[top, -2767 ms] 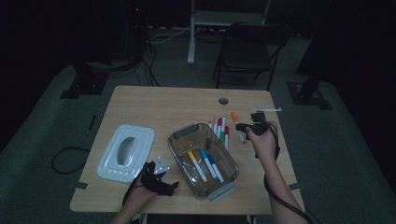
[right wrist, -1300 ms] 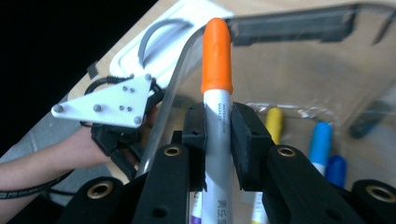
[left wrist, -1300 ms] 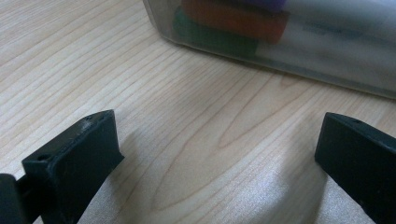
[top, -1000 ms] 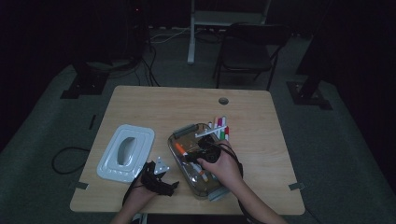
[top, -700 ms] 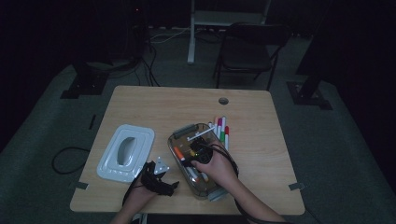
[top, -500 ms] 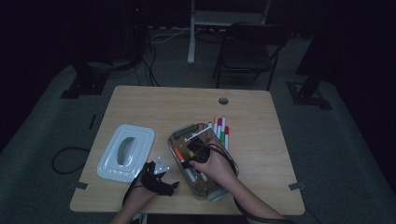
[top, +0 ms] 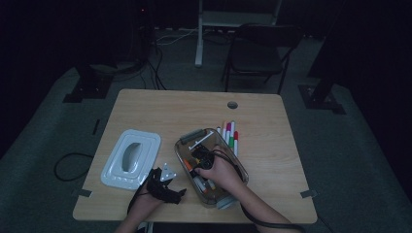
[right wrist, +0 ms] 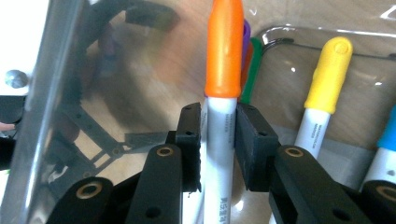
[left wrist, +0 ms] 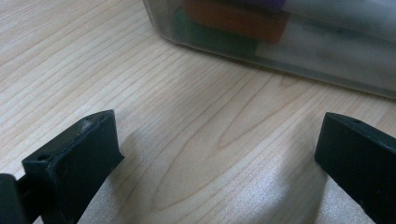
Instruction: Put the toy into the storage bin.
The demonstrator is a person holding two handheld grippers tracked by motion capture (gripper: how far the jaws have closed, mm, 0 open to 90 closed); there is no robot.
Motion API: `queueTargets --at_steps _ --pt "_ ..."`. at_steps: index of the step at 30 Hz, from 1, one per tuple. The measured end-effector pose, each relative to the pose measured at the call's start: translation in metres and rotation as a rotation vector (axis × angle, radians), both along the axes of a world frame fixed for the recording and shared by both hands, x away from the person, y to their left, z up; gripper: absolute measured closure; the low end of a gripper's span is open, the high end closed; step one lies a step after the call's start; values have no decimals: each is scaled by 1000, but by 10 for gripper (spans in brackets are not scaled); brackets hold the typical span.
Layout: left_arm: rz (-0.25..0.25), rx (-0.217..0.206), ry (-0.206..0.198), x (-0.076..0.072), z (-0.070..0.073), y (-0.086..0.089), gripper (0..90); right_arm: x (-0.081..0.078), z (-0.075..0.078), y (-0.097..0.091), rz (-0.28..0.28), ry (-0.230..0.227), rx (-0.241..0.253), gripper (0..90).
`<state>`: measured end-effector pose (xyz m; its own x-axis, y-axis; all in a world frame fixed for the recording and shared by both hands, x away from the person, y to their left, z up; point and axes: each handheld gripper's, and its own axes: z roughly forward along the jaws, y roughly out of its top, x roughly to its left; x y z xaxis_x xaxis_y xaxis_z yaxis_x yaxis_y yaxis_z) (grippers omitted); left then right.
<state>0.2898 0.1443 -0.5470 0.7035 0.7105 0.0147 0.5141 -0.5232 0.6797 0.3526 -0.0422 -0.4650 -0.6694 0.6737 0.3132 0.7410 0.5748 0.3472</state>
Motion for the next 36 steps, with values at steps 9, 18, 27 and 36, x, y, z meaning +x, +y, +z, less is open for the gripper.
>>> queueTargets --at_steps 9,18,27,36 --pt "0 0 0 0 0 0 5 -4 31 -32 -27 -146 120 612" --pt "0 0 0 0 0 0 5 -1 69 -97 -132 -379 230 561" --pt "1 0 -1 0 0 0 5 27 49 -153 -325 -418 195 553" --pt "2 -2 -1 0 0 0 5 69 -11 -170 -465 -340 124 599"
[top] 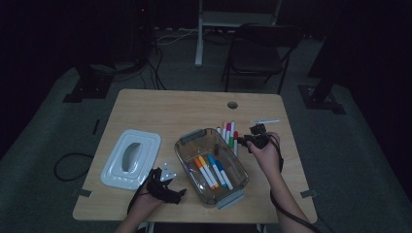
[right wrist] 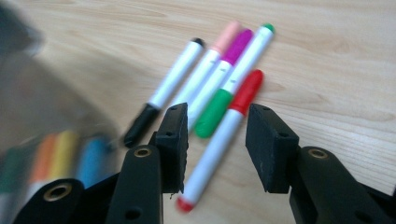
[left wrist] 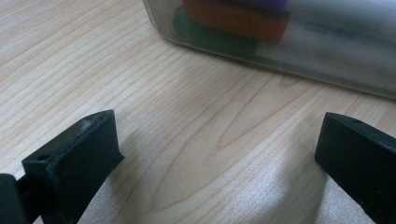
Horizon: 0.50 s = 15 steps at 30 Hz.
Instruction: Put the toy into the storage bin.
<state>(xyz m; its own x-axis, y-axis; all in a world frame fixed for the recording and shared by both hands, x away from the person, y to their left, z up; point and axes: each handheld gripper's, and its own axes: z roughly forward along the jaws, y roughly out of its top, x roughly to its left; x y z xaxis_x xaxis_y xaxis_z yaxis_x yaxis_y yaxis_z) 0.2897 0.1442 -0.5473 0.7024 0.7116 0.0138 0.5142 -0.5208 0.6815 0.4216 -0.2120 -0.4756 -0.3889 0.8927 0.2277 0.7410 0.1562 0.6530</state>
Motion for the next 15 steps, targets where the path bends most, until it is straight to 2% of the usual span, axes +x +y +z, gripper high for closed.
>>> queueTargets --at_steps 3,7,8,13,15 --pt "0 0 0 0 0 0 5 12 -16 1 -34 38 -4 611" --pt "0 0 0 0 0 0 5 25 -29 5 -63 74 -5 623" --pt "0 0 0 0 0 0 5 28 -33 6 -76 78 -19 623" --pt "0 2 -1 0 0 0 5 33 -41 7 -87 105 -19 619" --pt "-1 2 -1 0 0 0 5 33 -41 6 -96 99 -24 618"
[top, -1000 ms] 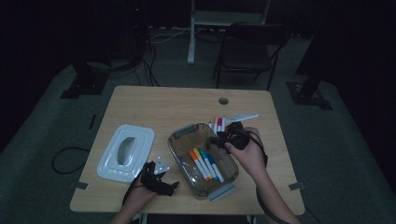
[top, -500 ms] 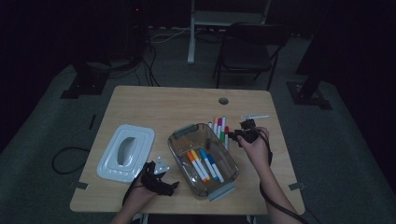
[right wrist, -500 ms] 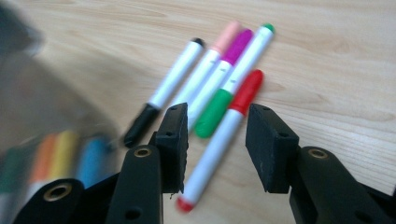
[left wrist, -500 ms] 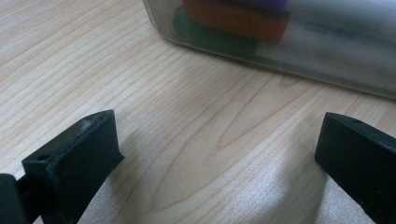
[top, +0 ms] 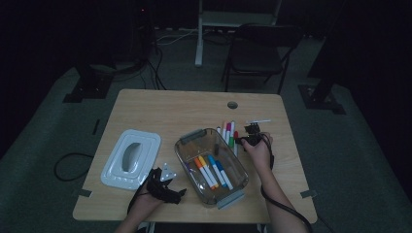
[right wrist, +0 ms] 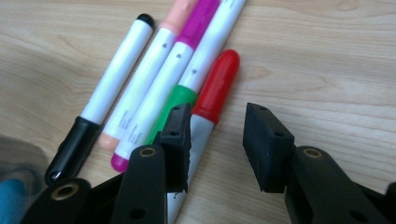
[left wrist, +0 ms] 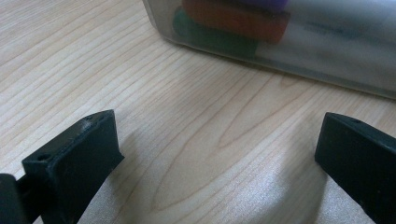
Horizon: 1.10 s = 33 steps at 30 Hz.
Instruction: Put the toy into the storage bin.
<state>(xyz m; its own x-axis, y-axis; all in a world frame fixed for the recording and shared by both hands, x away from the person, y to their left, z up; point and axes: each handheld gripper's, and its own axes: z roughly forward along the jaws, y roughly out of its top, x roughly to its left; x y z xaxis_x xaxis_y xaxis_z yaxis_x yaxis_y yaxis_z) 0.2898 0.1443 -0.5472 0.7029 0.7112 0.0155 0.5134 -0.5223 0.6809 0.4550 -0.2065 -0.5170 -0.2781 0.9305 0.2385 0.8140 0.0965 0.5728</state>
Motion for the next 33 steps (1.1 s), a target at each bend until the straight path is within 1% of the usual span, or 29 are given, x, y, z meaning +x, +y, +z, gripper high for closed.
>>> queueTargets --at_steps 2,3,4,5,7,9,10,11,13,15,16,17,18,20,22,23,28,29,31,33 --pt "0 0 0 0 0 0 5 0 1 -1 -12 2 -15 627" --pt "1 -1 -1 0 0 0 5 0 1 -3 -19 1 -41 627" --pt "1 -1 -1 0 0 0 5 0 1 -3 -19 1 -41 627" --pt "1 -1 -1 0 0 0 5 0 1 -5 -26 7 -1 619" --pt "1 0 0 0 0 0 5 -1 1 -6 -37 5 0 610" --pt "0 0 0 0 0 0 5 -2 1 -7 -46 5 16 603" --pt "0 0 0 0 0 0 5 -2 1 -7 -46 5 16 603" --pt "0 0 0 0 0 0 5 -3 2 -6 -47 -4 29 598" --pt "0 0 -1 0 0 0 5 -3 2 -3 -38 0 41 594" --pt "0 0 0 0 0 0 5 -3 1 1 -24 5 42 594" --pt "0 0 0 0 0 0 5 -3 1 3 -21 5 40 604" --pt "0 0 0 0 0 0 5 -3 0 5 -17 13 21 621" --pt "0 0 0 0 0 0 5 -2 -1 7 -14 17 9 621" --pt "0 -1 -1 0 0 0 5 -2 -3 8 -13 31 11 650" --pt "0 0 0 0 0 0 5 -3 -4 8 -22 35 6 653" --pt "0 0 0 0 0 0 5 -3 -4 7 -30 34 1 670" --pt "0 0 0 0 0 0 5 -5 -4 -1 -73 42 -16 691" --pt "0 0 0 0 0 0 5 -6 -5 -3 -80 46 -25 701" --pt "0 0 0 0 0 0 5 -6 -6 -6 -90 46 -23 718" --pt "0 -1 0 0 0 0 5 -7 -6 -9 -102 50 -25 754"
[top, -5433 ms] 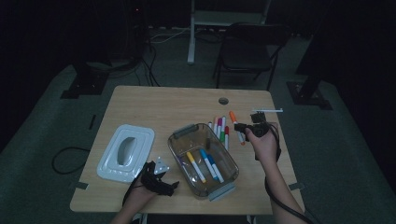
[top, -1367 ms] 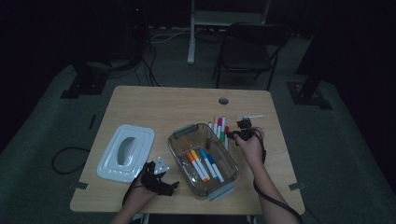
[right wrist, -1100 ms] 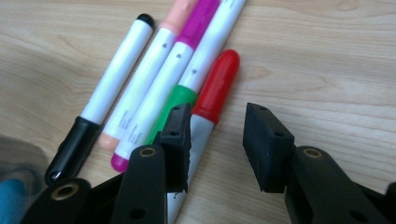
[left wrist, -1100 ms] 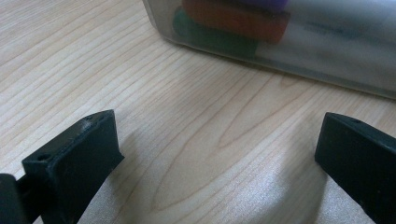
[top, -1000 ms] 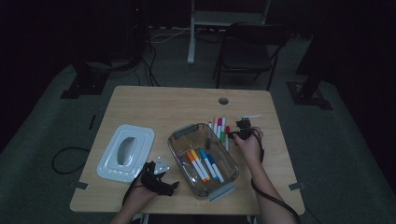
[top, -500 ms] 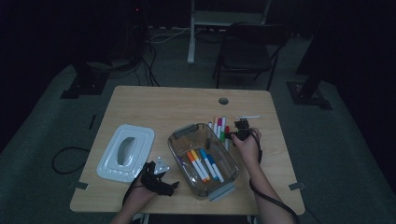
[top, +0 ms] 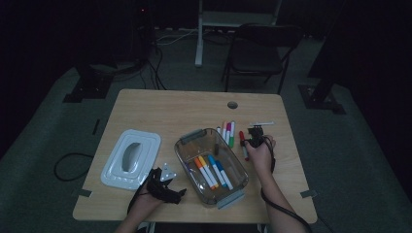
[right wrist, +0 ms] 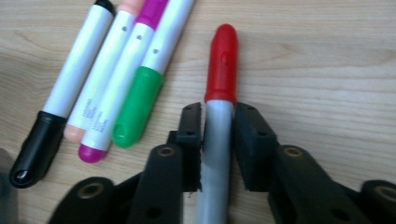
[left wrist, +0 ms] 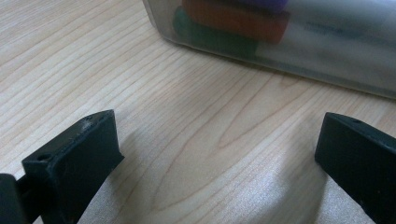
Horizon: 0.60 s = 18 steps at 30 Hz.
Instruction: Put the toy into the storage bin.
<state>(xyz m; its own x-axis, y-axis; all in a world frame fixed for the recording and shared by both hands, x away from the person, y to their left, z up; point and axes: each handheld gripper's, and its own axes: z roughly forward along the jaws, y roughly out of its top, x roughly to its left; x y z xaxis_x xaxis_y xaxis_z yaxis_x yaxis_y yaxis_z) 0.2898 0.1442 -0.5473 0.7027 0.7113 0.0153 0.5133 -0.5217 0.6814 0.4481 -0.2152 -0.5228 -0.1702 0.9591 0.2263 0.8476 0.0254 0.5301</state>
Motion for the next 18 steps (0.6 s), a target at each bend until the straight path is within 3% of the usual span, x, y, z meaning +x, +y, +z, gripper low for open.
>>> queueTargets --at_steps 8,18 --pt "0 1 1 0 0 0 5 -7 5 -10 -18 -5 32 767" --pt "-1 1 0 0 0 0 5 -30 45 -18 6 -64 93 767"
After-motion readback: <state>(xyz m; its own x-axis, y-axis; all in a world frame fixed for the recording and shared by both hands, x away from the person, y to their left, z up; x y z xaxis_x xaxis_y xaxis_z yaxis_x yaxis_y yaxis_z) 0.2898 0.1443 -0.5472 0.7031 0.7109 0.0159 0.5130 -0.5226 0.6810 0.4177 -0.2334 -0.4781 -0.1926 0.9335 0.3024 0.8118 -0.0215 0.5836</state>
